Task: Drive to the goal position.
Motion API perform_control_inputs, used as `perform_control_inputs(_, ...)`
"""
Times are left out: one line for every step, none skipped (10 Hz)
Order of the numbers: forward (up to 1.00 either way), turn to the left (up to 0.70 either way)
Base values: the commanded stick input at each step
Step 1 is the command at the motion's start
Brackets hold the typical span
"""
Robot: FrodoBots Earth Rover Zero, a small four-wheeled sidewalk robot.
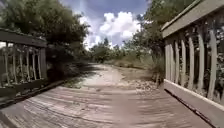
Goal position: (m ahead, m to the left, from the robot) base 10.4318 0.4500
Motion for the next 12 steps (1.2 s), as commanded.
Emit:
perform_control_inputs(0.85, 0.30)
perform_control_inputs(0.85, 0.07)
perform_control_inputs(0.85, 0.00)
perform_control_inputs(0.85, 0.00)
perform_control_inputs(0.85, 0.00)
perform_control_inputs(0.85, 0.00)
perform_control_inputs(0.85, 0.00)
perform_control_inputs(0.85, 0.00)
perform_control_inputs(0.85, 0.00)
perform_control_inputs(0.85, 0.00)
perform_control_inputs(0.85, 0.00)
perform_control_inputs(0.85, 0.00)
